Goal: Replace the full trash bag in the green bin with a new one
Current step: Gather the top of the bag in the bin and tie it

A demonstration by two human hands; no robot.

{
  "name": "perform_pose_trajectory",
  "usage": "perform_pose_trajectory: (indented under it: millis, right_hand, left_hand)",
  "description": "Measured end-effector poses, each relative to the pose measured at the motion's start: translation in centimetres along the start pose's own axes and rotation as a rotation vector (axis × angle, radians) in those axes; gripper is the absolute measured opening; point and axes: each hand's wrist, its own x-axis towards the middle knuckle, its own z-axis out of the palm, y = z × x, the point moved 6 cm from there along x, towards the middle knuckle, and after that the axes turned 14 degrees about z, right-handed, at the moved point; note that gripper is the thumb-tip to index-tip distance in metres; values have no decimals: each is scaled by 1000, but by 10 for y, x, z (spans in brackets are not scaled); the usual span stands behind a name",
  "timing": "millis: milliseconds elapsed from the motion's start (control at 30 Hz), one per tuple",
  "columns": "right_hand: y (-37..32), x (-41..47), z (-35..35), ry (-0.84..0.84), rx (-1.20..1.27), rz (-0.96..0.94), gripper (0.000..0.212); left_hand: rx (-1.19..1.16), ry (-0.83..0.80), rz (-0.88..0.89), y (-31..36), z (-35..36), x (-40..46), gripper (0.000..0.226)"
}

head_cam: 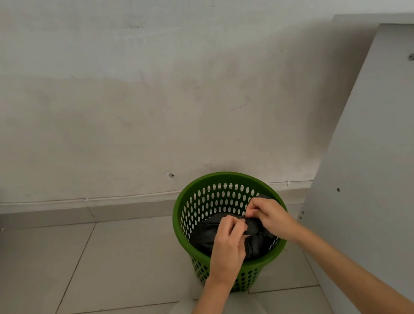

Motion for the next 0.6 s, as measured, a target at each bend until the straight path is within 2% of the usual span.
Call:
perform_pose_trajectory:
  millis: [100, 233, 400, 600]
  right_hand:
    - [3, 0, -3, 58, 146, 73, 27]
    - [11, -7, 8, 111, 407, 290, 18]
    - [16, -16, 24, 86, 871, 438, 27]
    - [24, -20, 27, 36, 1152, 513, 29]
  left_hand:
    - [-23, -6, -7, 4, 3, -1, 12]
    - [-57, 13, -124, 1, 4, -1, 30]
    - [-211, 110, -288, -12, -8, 13, 30]
    - [-378, -72, -274, -16, -5, 17, 36]
